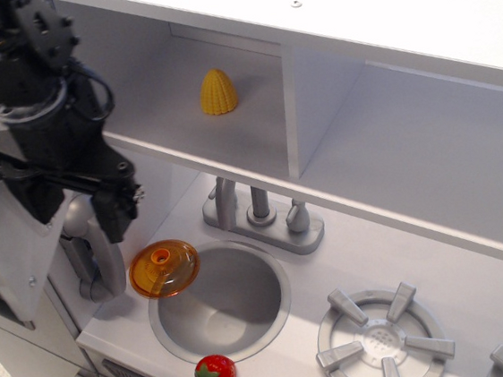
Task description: Open microwave
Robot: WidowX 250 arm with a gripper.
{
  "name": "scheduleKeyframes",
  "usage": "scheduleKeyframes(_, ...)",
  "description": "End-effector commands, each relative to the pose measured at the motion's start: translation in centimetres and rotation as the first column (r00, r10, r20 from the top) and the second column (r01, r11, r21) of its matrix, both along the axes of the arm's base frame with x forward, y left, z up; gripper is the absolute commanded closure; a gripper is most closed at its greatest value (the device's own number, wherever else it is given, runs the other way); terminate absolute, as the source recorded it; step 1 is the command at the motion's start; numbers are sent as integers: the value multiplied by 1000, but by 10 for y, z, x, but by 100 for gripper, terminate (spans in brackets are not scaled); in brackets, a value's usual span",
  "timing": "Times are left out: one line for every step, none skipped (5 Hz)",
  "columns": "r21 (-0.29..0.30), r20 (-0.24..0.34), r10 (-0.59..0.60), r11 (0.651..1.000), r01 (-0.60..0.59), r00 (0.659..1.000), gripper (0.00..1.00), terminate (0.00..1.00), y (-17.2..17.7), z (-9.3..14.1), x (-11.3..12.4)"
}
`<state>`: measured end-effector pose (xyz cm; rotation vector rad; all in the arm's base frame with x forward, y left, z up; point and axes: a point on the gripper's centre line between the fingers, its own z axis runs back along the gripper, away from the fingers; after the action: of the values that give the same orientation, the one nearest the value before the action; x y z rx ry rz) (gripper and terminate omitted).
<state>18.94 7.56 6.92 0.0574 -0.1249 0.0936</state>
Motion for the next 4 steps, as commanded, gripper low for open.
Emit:
scheduleKeyframes(-9, 24, -17, 1000, 18, 1000, 0, 0, 5, 25, -1)
scheduleKeyframes(-61, 5, -21, 998, 22, 1000, 0, 0, -13, 44, 4)
scheduleKeyframes(-144, 22, -11, 989, 14, 1000, 0, 0, -16, 73, 5)
scheduleKeyframes(-201, 54, 0, 979, 11, 999, 0, 0, -8, 96, 2)
